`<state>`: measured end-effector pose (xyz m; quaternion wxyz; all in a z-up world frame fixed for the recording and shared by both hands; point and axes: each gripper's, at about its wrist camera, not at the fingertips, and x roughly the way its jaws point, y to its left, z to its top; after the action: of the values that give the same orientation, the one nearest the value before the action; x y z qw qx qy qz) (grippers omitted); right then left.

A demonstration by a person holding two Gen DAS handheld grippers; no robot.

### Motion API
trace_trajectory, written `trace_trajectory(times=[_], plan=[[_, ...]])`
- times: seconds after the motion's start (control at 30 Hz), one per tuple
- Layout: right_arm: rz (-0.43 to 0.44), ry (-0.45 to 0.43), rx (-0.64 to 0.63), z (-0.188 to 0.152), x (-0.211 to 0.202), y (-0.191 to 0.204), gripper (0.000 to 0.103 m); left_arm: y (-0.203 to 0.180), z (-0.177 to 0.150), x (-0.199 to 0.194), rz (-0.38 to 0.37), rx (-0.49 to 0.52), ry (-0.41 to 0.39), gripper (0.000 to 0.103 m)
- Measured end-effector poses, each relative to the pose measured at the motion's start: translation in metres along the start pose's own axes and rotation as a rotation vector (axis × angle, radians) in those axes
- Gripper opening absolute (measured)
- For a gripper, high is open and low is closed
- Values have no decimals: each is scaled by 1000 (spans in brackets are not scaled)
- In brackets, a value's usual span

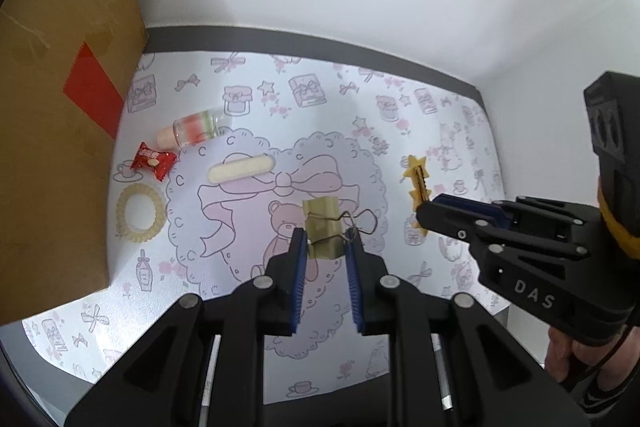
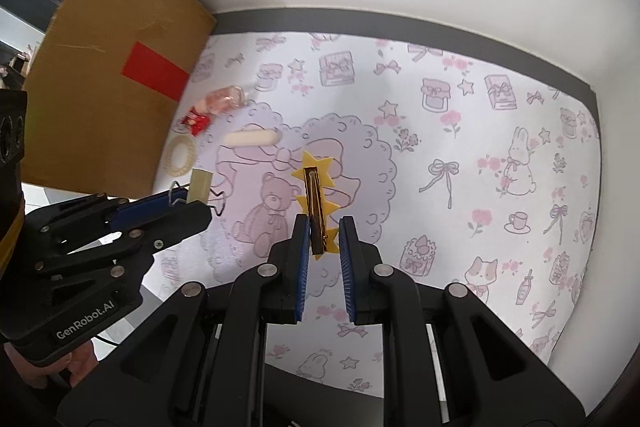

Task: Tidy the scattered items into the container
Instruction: 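Carry the star clip and binder clip into the box and open both grippers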

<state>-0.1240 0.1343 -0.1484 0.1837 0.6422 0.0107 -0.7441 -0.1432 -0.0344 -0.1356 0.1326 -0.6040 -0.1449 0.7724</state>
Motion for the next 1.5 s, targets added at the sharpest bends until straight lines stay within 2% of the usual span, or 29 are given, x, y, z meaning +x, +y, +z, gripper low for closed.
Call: trace_trajectory(times=[0.4, 0.8, 1.13, 1.5], plan=[[33, -152, -19, 11, -59, 38, 15, -4, 8, -62, -12, 10, -140, 19], [38, -245, -75, 35, -98, 75, 15, 3, 26, -121, -4, 16, -276, 19], [56, -307, -154, 61, -124, 119, 15, 24, 37, -175, 16, -21, -397, 19], [107, -340, -261, 90, -133, 179, 15, 79, 37, -218, 71, -116, -485, 19]])
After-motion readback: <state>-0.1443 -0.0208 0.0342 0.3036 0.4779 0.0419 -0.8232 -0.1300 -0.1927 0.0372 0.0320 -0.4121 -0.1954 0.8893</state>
